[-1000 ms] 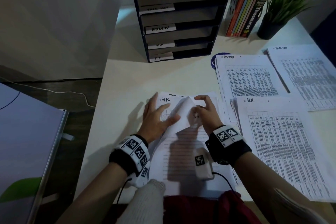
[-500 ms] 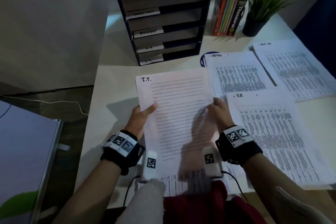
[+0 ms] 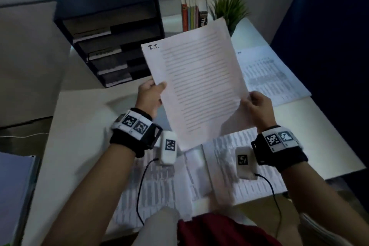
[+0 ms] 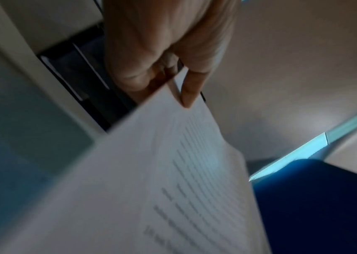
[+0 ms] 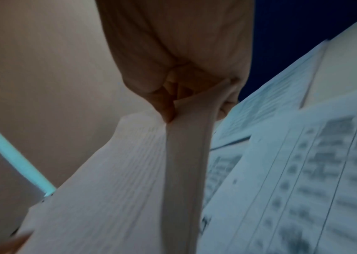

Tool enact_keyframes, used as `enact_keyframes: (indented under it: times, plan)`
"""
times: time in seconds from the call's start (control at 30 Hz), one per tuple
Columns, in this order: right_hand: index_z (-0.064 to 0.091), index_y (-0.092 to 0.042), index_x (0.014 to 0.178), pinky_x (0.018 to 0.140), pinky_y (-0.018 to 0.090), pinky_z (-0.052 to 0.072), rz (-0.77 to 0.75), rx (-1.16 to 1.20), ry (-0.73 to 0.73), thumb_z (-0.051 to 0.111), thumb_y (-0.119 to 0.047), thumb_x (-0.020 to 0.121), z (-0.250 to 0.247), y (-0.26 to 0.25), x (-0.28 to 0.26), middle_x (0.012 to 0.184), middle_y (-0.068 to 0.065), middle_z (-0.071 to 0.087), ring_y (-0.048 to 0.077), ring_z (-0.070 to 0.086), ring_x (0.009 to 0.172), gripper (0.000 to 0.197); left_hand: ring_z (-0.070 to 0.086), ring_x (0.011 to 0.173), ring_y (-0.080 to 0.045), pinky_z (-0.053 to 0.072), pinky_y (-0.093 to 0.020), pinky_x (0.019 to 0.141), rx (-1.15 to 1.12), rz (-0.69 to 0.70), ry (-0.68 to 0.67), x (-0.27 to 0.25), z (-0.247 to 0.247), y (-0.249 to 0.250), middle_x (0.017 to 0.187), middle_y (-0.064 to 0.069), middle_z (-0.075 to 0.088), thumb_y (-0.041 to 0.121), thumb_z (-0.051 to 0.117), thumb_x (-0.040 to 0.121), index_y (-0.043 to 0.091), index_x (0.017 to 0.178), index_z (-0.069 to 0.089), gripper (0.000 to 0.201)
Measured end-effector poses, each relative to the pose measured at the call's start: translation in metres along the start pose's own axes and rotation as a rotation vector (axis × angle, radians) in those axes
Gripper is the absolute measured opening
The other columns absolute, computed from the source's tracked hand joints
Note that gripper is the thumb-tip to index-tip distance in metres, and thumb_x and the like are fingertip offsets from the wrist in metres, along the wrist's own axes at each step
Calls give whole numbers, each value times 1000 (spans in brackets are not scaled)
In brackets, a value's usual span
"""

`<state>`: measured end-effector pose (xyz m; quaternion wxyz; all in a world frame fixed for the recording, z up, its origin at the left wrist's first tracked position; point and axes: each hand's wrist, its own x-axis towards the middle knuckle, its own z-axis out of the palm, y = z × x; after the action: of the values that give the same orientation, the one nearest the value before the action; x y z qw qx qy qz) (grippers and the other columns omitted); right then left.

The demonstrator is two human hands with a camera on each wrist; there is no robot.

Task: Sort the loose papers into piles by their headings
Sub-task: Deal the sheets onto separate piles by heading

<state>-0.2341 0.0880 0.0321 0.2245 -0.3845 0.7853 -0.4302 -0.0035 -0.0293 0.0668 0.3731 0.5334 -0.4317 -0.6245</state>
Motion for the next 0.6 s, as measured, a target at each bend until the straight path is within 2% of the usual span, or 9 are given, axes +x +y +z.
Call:
enact_keyframes:
  times: [0.07, 0.13, 0.2, 0.27, 0.3, 0.4, 0.43, 0.57, 0.6]
  plan:
    - [58, 3, 82, 65, 28, 33, 44, -61, 69, 55, 2, 82, -36, 15, 11, 79, 18, 54, 23, 48, 76, 3, 59, 59, -7, 49, -22, 59, 141, -28, -55, 3, 41, -15, 76, -3, 60, 2, 50, 92, 11, 75, 57, 20]
    - [59, 6, 91, 72, 33, 37, 87, -191, 111, 52, -1, 83, -70, 34, 21, 91, 23, 60, 30, 55, 86, 13, 60, 57, -7, 46, -20, 55, 296, -21, -71, 5, 82, -34, 76, -4, 60, 3, 54, 90, 8, 80, 60, 13]
    - [60, 4, 100, 81, 36, 39, 139, -303, 129, 51, -1, 83, -97, 53, 27, 103, 25, 62, 36, 56, 98, 20, 58, 70, -16, 48, -26, 67, 400, -25, -97, 3, 122, -49, 78, -6, 61, 5, 57, 88, 5, 82, 63, 9]
    - [60, -2, 107, 89, 39, 40, 229, -347, 131, 49, -2, 82, -121, 73, 29, 109, 23, 62, 38, 55, 104, 27, 54, 60, -15, 48, -28, 72, 477, -39, -130, -1, 156, -63, 64, -7, 57, 7, 57, 89, 5, 67, 58, 22]
    - [59, -5, 109, 92, 42, 40, 290, -361, 136, 47, -3, 83, -131, 82, 29, 110, 22, 61, 38, 55, 104, 29, 53, 52, -11, 49, -26, 68, 501, -55, -146, -6, 172, -69, 60, -6, 55, 7, 57, 90, 7, 63, 54, 27]
    - [54, -10, 115, 98, 44, 32, 447, -444, 139, 45, -5, 84, -155, 107, 27, 113, 21, 59, 38, 53, 104, 33, 51, 32, 0, 44, -11, 41, 524, -98, -192, -18, 212, -88, 70, -10, 59, 6, 55, 91, 5, 80, 59, 12]
    - [51, -11, 117, 98, 42, 30, 474, -472, 134, 45, -4, 83, -159, 114, 27, 114, 20, 59, 37, 53, 104, 35, 50, 30, 2, 43, -9, 39, 517, -115, -202, -22, 222, -94, 76, -14, 62, 5, 54, 91, 4, 88, 62, 8]
    - [38, -11, 129, 101, 48, 23, 466, -617, 62, 49, -4, 78, -161, 141, 27, 130, 17, 47, 34, 41, 119, 52, 49, 28, 2, 51, -18, 56, 562, -157, -224, -27, 254, -113, 89, -22, 70, 6, 53, 90, 2, 104, 66, 20]
    - [33, -13, 133, 103, 52, 20, 452, -667, 28, 51, -7, 79, -157, 145, 27, 137, 16, 39, 33, 33, 126, 58, 48, 28, 1, 50, -16, 53, 583, -151, -224, -28, 257, -115, 87, -23, 70, 6, 52, 90, 3, 103, 67, 20]
